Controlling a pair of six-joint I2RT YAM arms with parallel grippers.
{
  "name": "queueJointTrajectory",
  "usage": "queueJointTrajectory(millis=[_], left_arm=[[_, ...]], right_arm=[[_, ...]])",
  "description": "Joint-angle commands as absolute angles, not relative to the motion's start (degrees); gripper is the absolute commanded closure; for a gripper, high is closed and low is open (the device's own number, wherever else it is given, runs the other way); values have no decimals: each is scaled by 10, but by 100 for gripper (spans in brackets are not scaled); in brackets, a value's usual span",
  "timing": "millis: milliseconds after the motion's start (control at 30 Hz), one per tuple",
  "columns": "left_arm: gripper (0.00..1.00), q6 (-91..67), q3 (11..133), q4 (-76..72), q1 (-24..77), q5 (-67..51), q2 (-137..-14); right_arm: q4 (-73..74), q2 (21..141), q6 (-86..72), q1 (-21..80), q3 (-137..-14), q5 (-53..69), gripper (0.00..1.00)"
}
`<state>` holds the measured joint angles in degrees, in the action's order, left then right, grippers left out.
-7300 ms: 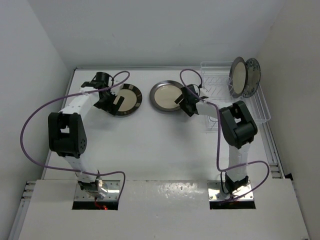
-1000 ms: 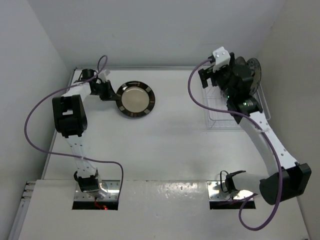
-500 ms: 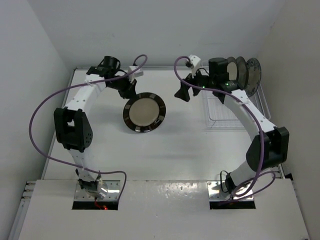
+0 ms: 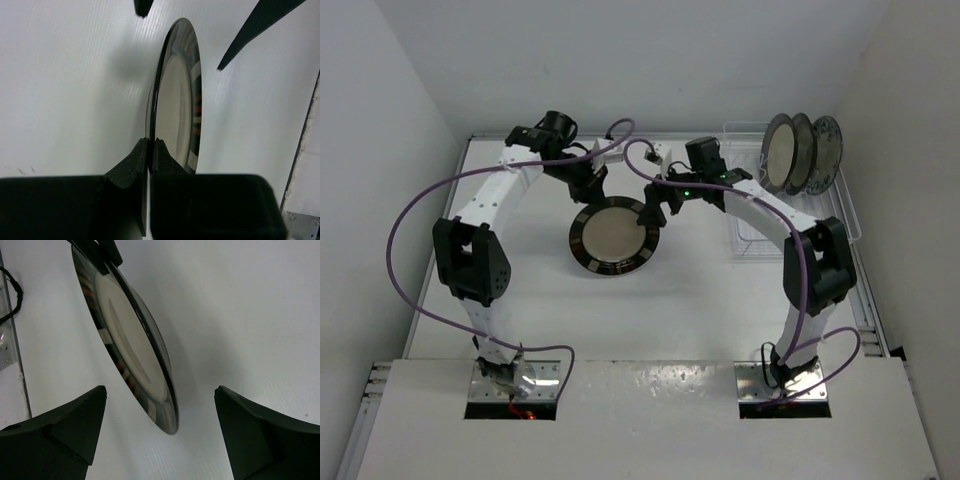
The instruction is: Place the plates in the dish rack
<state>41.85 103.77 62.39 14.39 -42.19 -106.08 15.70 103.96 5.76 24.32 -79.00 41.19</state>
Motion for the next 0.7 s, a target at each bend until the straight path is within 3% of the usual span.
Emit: queueJointTrajectory(millis=[0, 100, 200, 233, 300, 333, 433, 467, 533, 567, 667], left_arm=[[100, 432, 1071, 633, 156, -479, -1041], [100, 432, 1071, 633, 156, -484, -1041], [100, 424, 1071, 633, 156, -490, -1035], [100, 424, 1071, 628, 156, -497, -1035], [100, 417, 1071, 622, 156, -504, -1035], [100, 405, 1077, 617, 149, -512, -1035], [100, 349, 1077, 579, 144, -500, -1035], [89, 329, 1082, 568, 144, -471, -1035], [49, 287, 1089, 543, 138, -434, -1041], [1, 274, 1089, 535, 138, -402, -1041], [1, 192, 1106, 486, 124, -303, -1041]], right_arm=[[94, 1056, 48, 262, -799, 426, 11], [47, 1085, 18, 268, -800, 421, 17], [4, 1101, -39, 273, -799, 441, 47], [-32, 1104, -70, 275, -793, 450, 64], [-49, 1101, -87, 275, -783, 465, 84], [-54, 1095, -102, 274, -780, 468, 100], [-103, 1066, -127, 268, -753, 450, 100], [-119, 1058, -148, 264, -724, 439, 100], [-178, 1027, -190, 249, -703, 422, 100], [-185, 1014, -220, 230, -698, 416, 100], [-189, 986, -242, 208, -699, 378, 100]])
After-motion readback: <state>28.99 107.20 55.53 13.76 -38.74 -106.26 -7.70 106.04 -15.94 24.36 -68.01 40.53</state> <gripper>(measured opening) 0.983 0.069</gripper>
